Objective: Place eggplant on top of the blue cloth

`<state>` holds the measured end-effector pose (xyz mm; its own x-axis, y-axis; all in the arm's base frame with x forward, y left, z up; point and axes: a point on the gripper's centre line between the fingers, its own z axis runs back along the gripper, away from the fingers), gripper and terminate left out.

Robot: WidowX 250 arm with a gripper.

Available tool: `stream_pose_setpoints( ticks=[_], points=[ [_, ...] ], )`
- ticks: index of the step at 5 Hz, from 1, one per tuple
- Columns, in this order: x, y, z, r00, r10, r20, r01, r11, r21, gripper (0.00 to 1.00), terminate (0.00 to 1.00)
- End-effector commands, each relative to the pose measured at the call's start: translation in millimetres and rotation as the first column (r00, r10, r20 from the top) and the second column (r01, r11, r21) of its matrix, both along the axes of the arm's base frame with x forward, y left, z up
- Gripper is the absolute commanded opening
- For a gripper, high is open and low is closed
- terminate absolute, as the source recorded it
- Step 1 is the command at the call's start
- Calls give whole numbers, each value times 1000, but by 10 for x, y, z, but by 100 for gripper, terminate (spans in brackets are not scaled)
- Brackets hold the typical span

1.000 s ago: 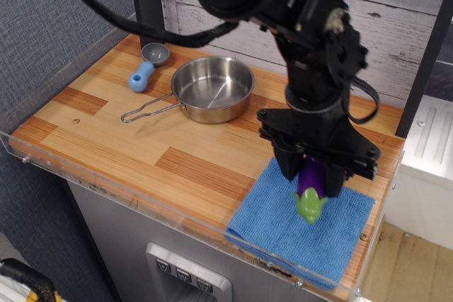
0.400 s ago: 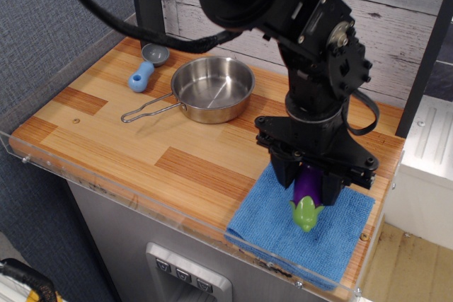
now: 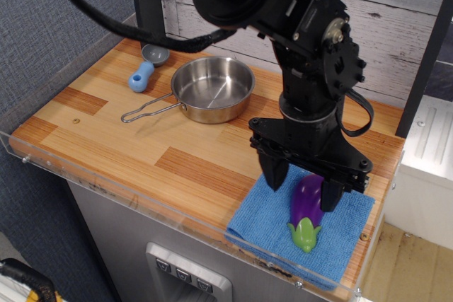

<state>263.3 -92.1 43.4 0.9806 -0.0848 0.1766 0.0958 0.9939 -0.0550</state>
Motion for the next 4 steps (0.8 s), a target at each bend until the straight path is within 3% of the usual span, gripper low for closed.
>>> stream_pose_setpoints(
  ticks=[1, 2, 4],
  points=[
    [188, 121, 401, 996, 20, 89, -18, 999, -29, 100, 0],
    [420, 368, 637, 988, 73, 137, -67, 997, -48, 100, 0],
    [634, 669, 619, 985, 128, 118, -126, 992, -29, 100, 0]
  ],
)
